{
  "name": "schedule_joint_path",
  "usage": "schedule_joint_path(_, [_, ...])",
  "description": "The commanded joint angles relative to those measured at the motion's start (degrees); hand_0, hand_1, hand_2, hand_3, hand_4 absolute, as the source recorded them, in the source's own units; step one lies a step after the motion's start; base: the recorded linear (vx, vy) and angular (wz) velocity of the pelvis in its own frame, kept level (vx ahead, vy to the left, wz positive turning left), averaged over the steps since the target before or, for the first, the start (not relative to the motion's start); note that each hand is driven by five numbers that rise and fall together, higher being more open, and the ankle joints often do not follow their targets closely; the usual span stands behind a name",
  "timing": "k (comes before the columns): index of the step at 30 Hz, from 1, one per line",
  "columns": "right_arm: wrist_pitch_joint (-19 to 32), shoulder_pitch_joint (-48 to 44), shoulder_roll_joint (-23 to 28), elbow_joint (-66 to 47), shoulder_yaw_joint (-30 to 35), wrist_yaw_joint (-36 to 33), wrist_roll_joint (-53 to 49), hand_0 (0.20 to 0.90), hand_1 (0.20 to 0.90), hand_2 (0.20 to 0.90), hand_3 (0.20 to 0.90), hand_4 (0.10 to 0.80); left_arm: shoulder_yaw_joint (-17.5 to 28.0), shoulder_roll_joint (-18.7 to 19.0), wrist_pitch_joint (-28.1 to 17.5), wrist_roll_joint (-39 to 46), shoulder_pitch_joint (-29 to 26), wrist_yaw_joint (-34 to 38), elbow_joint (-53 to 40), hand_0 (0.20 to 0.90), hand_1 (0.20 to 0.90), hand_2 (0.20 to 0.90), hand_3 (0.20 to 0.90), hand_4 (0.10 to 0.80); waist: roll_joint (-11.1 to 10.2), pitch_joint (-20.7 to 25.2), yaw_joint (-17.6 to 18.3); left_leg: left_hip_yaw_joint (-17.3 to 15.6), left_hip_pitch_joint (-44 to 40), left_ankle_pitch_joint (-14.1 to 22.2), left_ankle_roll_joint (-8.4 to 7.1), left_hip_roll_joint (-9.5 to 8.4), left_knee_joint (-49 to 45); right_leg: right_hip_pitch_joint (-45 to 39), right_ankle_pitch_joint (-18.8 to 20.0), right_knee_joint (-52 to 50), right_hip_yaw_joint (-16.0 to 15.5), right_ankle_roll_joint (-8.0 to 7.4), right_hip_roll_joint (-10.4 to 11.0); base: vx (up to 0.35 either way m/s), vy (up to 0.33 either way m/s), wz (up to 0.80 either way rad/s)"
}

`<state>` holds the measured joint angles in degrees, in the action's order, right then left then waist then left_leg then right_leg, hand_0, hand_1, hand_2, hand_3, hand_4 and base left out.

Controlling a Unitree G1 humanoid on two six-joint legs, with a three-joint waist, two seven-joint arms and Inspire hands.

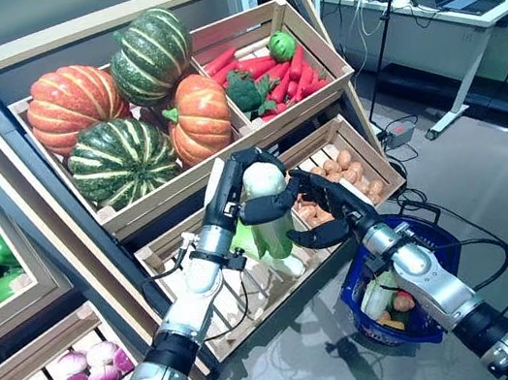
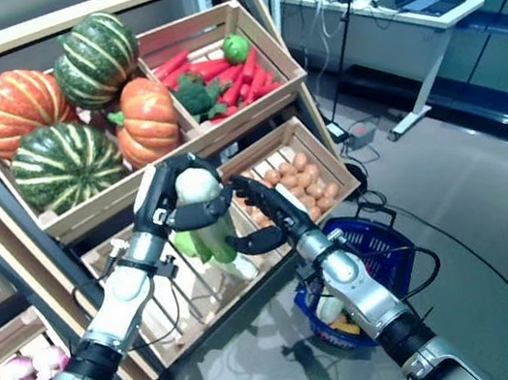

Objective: Put vegetables into the basket

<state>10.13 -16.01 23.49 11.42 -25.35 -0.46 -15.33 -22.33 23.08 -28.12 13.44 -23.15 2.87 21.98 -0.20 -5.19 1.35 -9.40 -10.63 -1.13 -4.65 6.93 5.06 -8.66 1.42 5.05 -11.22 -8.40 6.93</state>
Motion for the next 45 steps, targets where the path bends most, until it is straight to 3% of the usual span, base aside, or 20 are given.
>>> schedule_joint_path(1, [2.95, -9.53, -2.21, -3.46, 0.94, -2.4, -0.56, 0.9, 0.9, 0.9, 0.9, 0.8, 0.84, -1.15, -3.81, 6.27, -6.8, -0.37, -4.2, 0.3, 0.3, 0.3, 0.3, 0.4, -1.47, 3.49, 0.0, 2.58, 1.35, 2.67, 2.42, -3.97, -0.06, -0.44, -0.63, -1.45, 2.63, 2.13, -0.66, 0.0, 0.0, 0.0])
schedule_joint_path(7, [-3.86, -10.51, -3.45, 0.2, -0.12, 5.05, -9.99, 0.9, 0.9, 0.9, 0.9, 0.8, 1.54, -2.22, -3.68, 9.07, -6.99, -2.43, -6.9, 0.3, 0.3, 0.3, 0.3, 0.4, -1.97, 3.83, -0.62, 2.8, 1.22, 2.72, 2.27, -3.99, -0.06, -1.06, -0.61, -1.06, 2.06, 2.25, -0.5, 0.007, -0.001, 0.02])
schedule_joint_path(21, [-15.61, -9.31, -10.45, 12.48, 0.36, 13.75, -33.4, 0.9, 0.9, 0.9, 0.9, 0.8, 1.61, -4.01, -1.51, 16.95, -8.63, -6.18, -13.85, 0.3, 0.3, 0.3, 0.3, 0.4, -2.37, 3.84, -1.99, 4.01, 0.85, 2.82, 1.97, -3.98, -0.06, -1.96, -1.15, -1.58, 0.1, 2.51, -0.07, 0.012, -0.005, 0.07])
schedule_joint_path(26, [-14.1, -11.42, -11.73, 15.09, 0.19, 18.04, -37.9, 0.9, 0.9, 0.9, 0.9, 0.8, 0.88, -4.59, 0.23, 19.61, -9.55, -7.54, -14.78, 0.3, 0.3, 0.3, 0.3, 0.4, -2.32, 3.99, -2.65, 4.73, 0.76, 2.94, 1.89, -4.09, -0.06, -2.2, -1.22, -1.61, -0.51, 2.53, 0.13, 0.0, 0.001, 0.06])
schedule_joint_path(29, [-9.8, -15.89, -11.85, 15.69, 0.04, 23.17, -39.63, 0.9, 0.9, 0.9, 0.9, 0.8, 0.26, -5.81, 3.13, 23.18, -9.89, -9.99, -14.25, 0.3, 0.3, 0.3, 0.3, 0.4, -2.25, 4.3, -3.37, 5.41, 0.82, 2.98, 1.84, -4.27, -0.06, -2.43, -1.1, -1.28, -0.82, 2.56, 0.19, 0.006, 0.011, 0.08])
schedule_joint_path(33, [-6.11, -19.56, -11.33, 15.76, 1.42, 24.36, -39.35, 0.9, 0.9, 0.9, 0.9, 0.8, -0.67, -6.93, 5.66, 23.26, -9.66, -12.3, -14.0, 0.3, 0.3, 0.3, 0.3, 0.4, -2.19, 4.46, -3.94, 5.95, 0.92, 2.94, 1.87, -4.42, -0.06, -2.57, -0.87, -1.03, -1.01, 2.59, 0.2, 0.015, 0.01, 0.09])
schedule_joint_path(45, [0.33, -27.25, -4.3, 12.02, 2.51, 27.37, -38.33, 0.9, 0.9, 0.9, 0.9, 0.8, -5.09, -6.61, 11.21, 26.67, -7.19, -18.87, -8.46, 0.3, 0.3, 0.3, 0.3, 0.4, -2.75, 4.43, -4.12, 6.4, 1.55, 3.06, 2.14, -4.52, -0.06, -1.86, -0.72, -0.85, -0.46, 2.35, 0.19, -0.005, 0.0, 0.04])
